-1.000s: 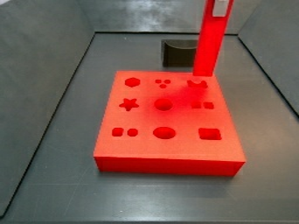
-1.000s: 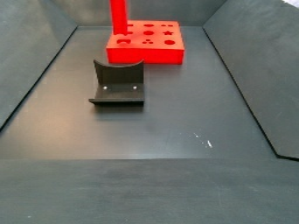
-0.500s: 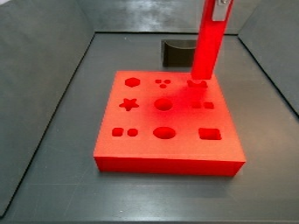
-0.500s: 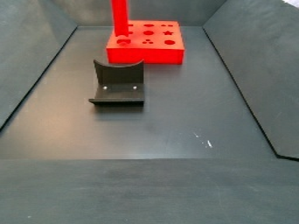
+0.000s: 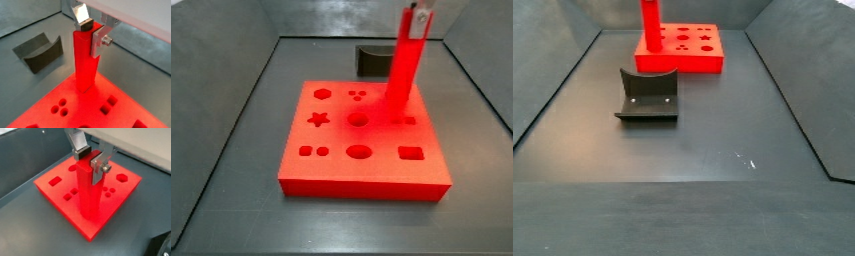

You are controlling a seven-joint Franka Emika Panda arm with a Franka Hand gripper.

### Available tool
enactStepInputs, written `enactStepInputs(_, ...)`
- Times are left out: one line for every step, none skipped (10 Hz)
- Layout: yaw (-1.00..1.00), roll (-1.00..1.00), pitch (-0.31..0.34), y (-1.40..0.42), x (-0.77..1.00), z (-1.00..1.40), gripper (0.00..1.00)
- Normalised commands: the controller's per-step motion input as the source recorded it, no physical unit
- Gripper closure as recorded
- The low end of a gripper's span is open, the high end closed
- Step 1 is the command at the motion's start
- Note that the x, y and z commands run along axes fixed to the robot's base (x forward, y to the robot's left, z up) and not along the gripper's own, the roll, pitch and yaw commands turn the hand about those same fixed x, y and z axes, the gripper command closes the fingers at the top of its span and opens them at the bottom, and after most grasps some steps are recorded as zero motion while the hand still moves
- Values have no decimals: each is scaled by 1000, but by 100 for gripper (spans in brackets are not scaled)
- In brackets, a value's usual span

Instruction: Insert the arch object.

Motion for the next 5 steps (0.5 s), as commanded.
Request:
enactStepInputs(0,0,-24,0,0,-103,100)
enactStepInputs(0,0,-31,-14,0,-169,100)
enactStepInputs(0,0,-47,-29,6,-291,100)
enactStepInputs(0,0,-7,-49,3,-37,100)
enactStepInputs(-46,0,-80,0,0,-657,100)
